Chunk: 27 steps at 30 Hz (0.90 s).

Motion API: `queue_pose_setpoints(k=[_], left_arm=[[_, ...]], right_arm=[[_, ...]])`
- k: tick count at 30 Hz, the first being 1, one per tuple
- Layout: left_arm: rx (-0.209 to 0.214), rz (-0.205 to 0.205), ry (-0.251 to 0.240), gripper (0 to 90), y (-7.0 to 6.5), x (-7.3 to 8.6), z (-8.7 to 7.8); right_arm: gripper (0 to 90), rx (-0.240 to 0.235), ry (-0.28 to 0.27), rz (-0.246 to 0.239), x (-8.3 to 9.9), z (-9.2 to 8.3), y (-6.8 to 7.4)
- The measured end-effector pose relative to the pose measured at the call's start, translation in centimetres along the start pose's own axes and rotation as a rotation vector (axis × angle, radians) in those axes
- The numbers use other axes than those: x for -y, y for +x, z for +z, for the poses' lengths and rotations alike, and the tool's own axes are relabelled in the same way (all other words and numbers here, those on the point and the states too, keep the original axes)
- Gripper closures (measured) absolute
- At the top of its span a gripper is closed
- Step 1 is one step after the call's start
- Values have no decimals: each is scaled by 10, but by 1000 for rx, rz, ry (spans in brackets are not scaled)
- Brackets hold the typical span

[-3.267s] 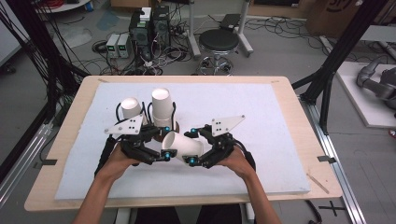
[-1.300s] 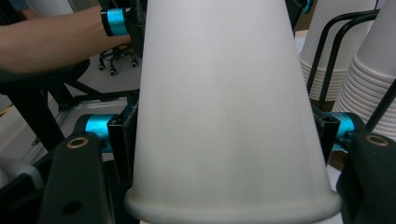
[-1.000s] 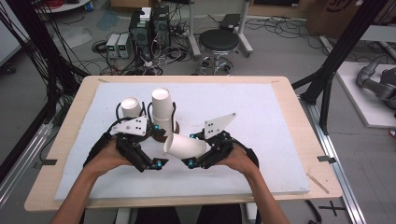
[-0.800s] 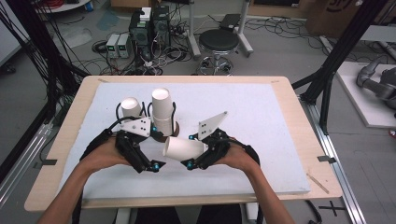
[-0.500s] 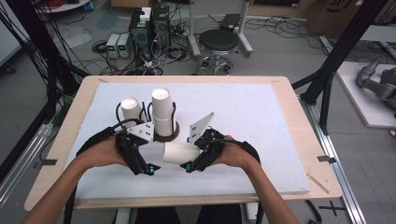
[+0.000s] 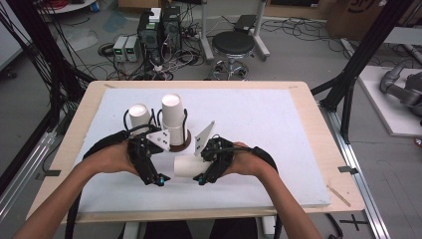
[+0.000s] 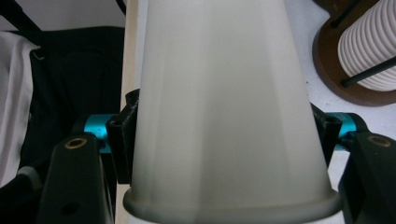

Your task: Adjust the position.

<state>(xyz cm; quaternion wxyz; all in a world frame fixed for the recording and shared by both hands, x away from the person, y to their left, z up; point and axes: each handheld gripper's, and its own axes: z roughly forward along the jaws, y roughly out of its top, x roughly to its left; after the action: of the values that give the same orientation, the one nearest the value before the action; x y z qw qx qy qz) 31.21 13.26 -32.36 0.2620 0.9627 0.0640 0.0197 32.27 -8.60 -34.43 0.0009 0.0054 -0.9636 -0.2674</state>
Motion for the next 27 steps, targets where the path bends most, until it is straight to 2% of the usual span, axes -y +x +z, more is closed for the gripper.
queue_pose_setpoints(k=[2,6,11,12,14,22,27], left_arm=[[5,12,26,18,-1,-4,2],[11,21,29,18,-2,-8,6],[19,25,29,19,-1,-12,8],[25,23,24,38,-1,-13,9],[31,20,23,135,-1,-14,10],[43,32,42,137,-2,-18,19],[52,35,37,175,-2,-19,21]], right_arm=[[310,3,21,-1,-2,1,0],[310,1,40,-2,-4,2,1],[310,0,38,-8,-6,3,1],[310,2,40,-5,-6,3,1],[310,1,35,-10,-6,3,0],[310,-4,32,-14,-8,3,1],[310,-8,33,-17,-10,3,2]])
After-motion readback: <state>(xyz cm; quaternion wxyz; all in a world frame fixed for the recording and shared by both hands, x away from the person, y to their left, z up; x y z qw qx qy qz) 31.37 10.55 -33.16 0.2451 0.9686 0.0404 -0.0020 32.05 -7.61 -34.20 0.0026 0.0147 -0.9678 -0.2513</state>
